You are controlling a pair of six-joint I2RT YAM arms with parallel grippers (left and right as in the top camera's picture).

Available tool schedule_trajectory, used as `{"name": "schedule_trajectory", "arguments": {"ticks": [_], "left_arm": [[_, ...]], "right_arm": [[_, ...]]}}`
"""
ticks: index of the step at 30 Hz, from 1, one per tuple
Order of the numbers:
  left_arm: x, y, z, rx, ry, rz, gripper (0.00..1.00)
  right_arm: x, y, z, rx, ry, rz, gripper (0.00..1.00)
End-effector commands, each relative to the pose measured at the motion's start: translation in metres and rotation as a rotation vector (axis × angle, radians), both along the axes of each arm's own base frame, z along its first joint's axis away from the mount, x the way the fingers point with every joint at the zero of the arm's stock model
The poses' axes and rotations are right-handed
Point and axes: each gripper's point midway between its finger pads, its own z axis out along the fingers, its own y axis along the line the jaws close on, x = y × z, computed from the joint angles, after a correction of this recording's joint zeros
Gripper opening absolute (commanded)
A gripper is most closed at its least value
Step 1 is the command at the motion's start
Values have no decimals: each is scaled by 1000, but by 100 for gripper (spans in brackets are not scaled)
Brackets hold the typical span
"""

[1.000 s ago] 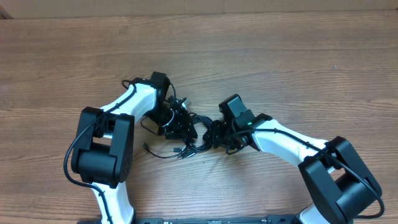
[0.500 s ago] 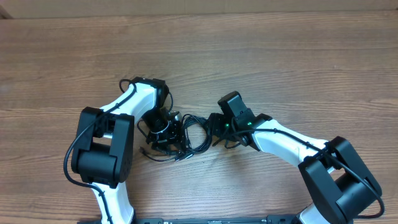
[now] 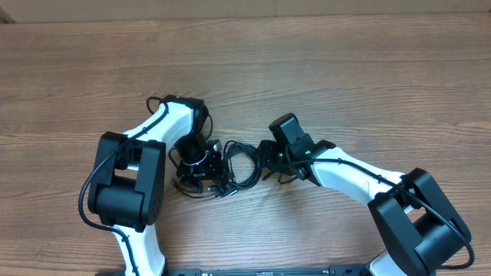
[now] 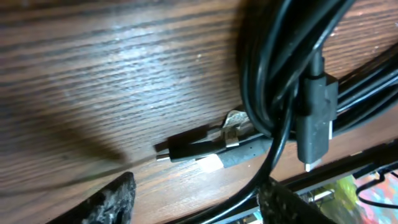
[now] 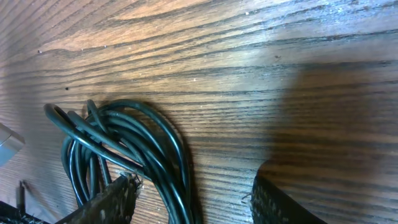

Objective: Untangle cables

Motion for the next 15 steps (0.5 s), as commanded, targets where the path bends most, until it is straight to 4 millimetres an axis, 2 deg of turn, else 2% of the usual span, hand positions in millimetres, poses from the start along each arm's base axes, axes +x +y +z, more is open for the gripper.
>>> {"name": "schedule_trajectory", "arguments": {"ticks": [1,4,6,10,12,15], "left_arm": [[2,-7,5,-74,1,-22,62],[3,-38,25,-328,-17,-47,59],[9,-45,33,-381,-32,-25,59],[23,-41,42,-380,-52,19,57],[29,-36,47,-375,-56,42,54],[37,-24,45,-327,-63,86,50]], "right_arm": [[1,0,-1,-4,-3,-1,58],[1,0,-1,-4,-3,-1,58],[1,0,-1,-4,-3,-1,61],[1,0,-1,-4,-3,-1,73],[1,0,-1,-4,-3,-1,73],[0,0,-1,-4,-3,0,65]]}}
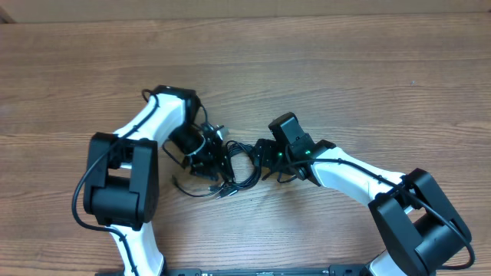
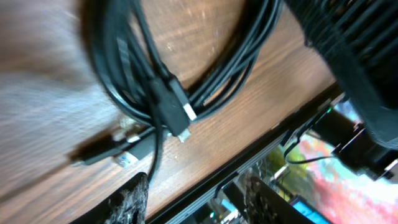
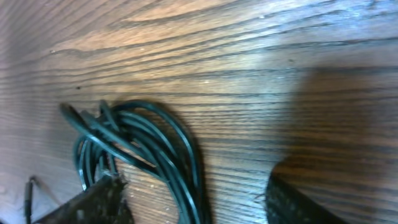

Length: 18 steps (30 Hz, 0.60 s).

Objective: Untangle cables

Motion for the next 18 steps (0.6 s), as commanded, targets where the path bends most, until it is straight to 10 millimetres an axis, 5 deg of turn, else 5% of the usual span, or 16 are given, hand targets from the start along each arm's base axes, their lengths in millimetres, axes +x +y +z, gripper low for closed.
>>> {"name": "schedule_trajectory", "arguments": {"ticks": [1,5,12,15,18], "left_arm": [[15,11,3,23,-19,61,50],[17,31,-6,134,-8,91,51],[28,35,-15,206,-29,141,52],[37,25,-22,217,-68,161,40],[40,16,-32,288,-108,152,29]], "right_arm": [[-1,-2,-3,-12,6,-2,61],[-7,3,-2,16,33,20,44],[-10,3,-3,16,48,24,37],[-11,4,-3,20,50,25,37],[-11,4,-3,20,50,25,53]]}}
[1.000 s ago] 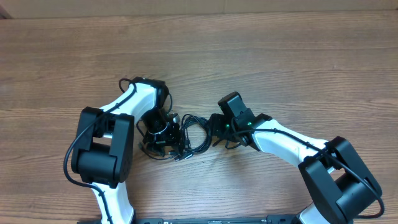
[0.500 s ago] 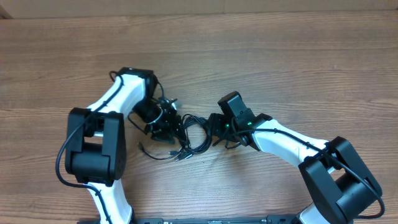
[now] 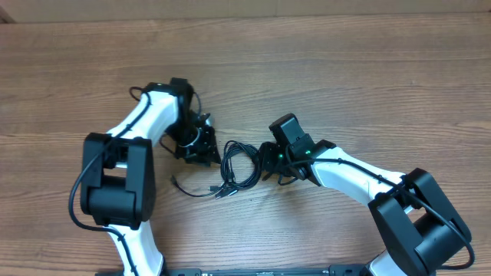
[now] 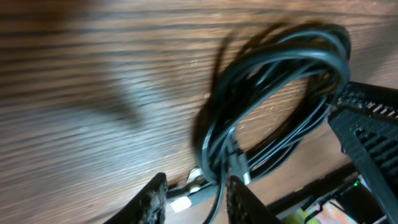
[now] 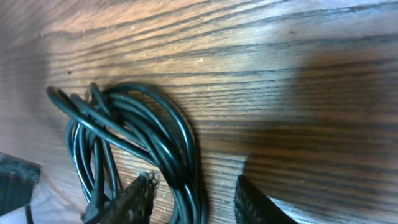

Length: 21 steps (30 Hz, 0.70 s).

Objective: Untangle cables

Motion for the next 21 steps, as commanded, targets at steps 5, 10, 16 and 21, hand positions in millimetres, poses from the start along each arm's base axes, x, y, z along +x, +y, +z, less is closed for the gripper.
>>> {"name": "schedule_trajectory", "arguments": {"ticks": [5,10,16,21], "left_arm": [[4,-18,-19,193,-67,-12,22],[2,-25,-25,261,-105,-70,18],[20,-27,-30,316,-213,-99,7],[38,-38,-30,277,-316,-159,5]], "right_arm": [[-1,1,-1,1,3,6,57],[-1,1,-1,1,3,6,57],[-1,1,-1,2,4,6,56],[-2,1,-2,3,7,8,56]]}}
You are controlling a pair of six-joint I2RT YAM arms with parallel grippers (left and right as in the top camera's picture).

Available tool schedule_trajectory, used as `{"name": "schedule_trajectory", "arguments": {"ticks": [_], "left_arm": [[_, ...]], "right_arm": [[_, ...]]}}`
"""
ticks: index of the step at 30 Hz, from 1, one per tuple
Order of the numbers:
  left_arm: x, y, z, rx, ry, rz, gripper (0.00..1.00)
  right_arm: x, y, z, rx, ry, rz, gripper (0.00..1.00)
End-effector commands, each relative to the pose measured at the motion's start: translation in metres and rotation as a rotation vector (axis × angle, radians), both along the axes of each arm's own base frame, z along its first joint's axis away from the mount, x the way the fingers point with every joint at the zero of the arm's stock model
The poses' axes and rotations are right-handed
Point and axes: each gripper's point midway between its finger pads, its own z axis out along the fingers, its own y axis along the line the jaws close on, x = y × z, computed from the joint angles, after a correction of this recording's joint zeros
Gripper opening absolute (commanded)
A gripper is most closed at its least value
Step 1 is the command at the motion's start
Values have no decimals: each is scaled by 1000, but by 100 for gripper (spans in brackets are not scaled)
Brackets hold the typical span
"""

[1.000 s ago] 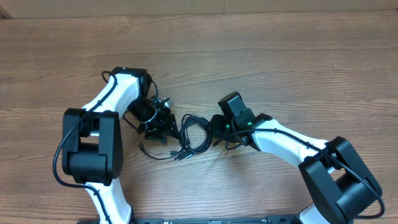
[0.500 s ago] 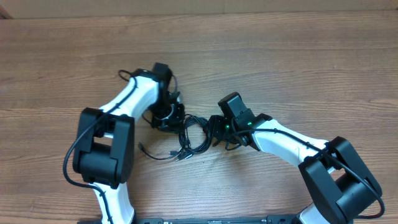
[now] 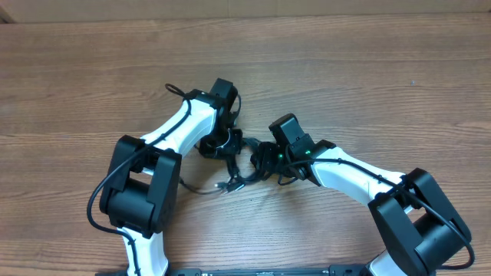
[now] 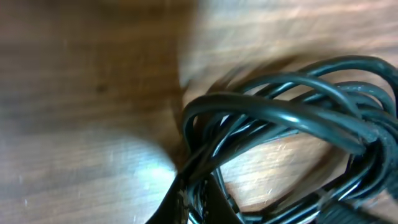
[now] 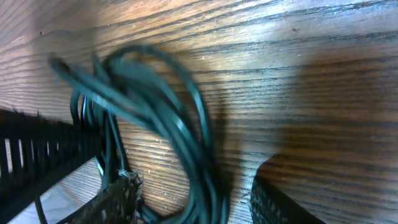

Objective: Untangle cables

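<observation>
A black cable bundle (image 3: 242, 175) lies coiled on the wooden table (image 3: 345, 69) between both arms. My left gripper (image 3: 232, 153) is at the bundle's upper left edge; in the left wrist view its fingers (image 4: 180, 202) are pinched together on a few strands of the cable (image 4: 280, 115). My right gripper (image 3: 265, 161) sits at the bundle's right side. In the right wrist view it (image 5: 193, 199) stands open, with the cable loops (image 5: 180, 124) running between its spread fingertips. A thin loose cable end (image 3: 201, 189) trails to the lower left.
The left gripper's black ribbed body (image 5: 37, 143) shows at the left edge of the right wrist view, close to the loops. The two grippers are only a few centimetres apart. Bare wood surrounds the bundle on all sides.
My left gripper has moved right, from the table left of the bundle to its upper edge, and has shut on strands. The loops have shifted. The right jaws stand a little wider.
My left gripper was open over the bundle's left part, near the connectors. It then stood further up and left, and later off the bundle with its jaws narrowed. Now it is shut on strands at the top. The right gripper stayed at the bundle's right side, open.
</observation>
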Motion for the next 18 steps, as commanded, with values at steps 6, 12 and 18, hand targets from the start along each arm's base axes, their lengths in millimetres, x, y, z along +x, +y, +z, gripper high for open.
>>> {"name": "schedule_trajectory", "arguments": {"ticks": [6,12,18], "left_arm": [[20,1,-8,26,-134,-222,12],[14,-5,-7,-23,-146,-429,12],[4,-12,-6,-77,-139,-553,12]], "right_arm": [[0,-3,-2,-1,11,-5,56],[6,-14,0,34,26,15,69],[5,-18,0,50,46,22,69]]}}
